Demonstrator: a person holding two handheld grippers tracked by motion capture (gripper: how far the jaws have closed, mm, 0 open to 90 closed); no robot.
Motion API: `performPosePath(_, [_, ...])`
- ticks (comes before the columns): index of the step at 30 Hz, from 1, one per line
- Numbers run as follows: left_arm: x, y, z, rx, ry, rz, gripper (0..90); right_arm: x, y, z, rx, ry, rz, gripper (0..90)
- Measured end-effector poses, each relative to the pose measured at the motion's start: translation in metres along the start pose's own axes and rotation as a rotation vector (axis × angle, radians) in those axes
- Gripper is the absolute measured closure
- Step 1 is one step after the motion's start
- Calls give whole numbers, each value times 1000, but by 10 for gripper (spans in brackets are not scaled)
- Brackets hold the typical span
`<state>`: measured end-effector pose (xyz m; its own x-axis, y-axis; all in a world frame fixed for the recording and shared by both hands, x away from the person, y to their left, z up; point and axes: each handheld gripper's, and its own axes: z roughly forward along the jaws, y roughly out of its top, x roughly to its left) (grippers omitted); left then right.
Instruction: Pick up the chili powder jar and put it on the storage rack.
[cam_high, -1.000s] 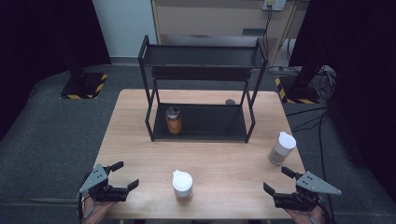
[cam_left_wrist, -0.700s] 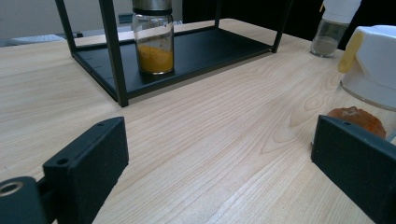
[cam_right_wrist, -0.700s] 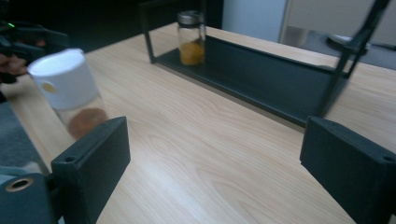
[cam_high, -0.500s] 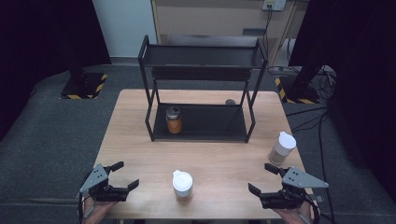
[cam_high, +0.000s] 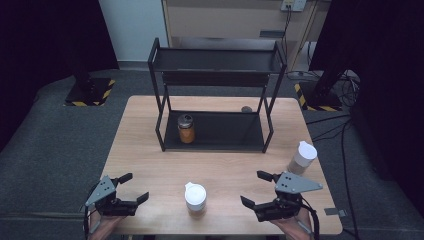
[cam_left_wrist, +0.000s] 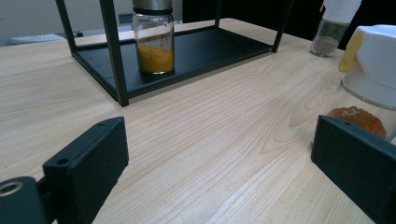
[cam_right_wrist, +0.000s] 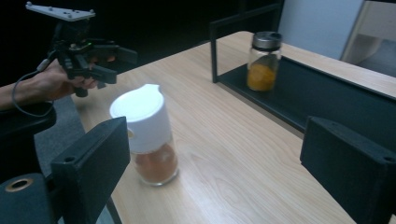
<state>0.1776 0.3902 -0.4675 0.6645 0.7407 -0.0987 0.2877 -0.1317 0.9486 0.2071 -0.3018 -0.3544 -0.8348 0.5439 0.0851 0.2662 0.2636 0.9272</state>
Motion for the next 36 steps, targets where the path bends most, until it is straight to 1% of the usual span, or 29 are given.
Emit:
performPosePath(7, [0, 0, 0, 0, -4, 0, 31, 6, 14, 26, 23, 59, -14, 84])
performPosePath(10, [1, 0, 0, -1, -5, -1, 31, 8, 19, 38, 29, 85, -13, 84])
performPosePath(16, [1, 0, 0, -2, -6, -3, 31, 16, 28, 60, 54, 118, -41, 84])
performPosePath(19, [1, 0, 0, -2, -7, -3, 31, 19, 29, 69, 62, 131, -37, 84])
performPosePath(23, [1, 0, 0, -2, -8, -3, 31, 24, 32, 80, 83, 133, -49, 83])
performPosePath(28, [2, 0, 0, -3, -12, -4, 32, 31, 34, 94, 113, 130, -55, 82])
performPosePath(31, [2, 0, 0, -2, -14, -3, 32, 32, 33, 100, 123, 134, -51, 82])
performPosePath(36, [2, 0, 0, -3, -15, -3, 32, 38, 31, 110, 146, 110, -51, 85])
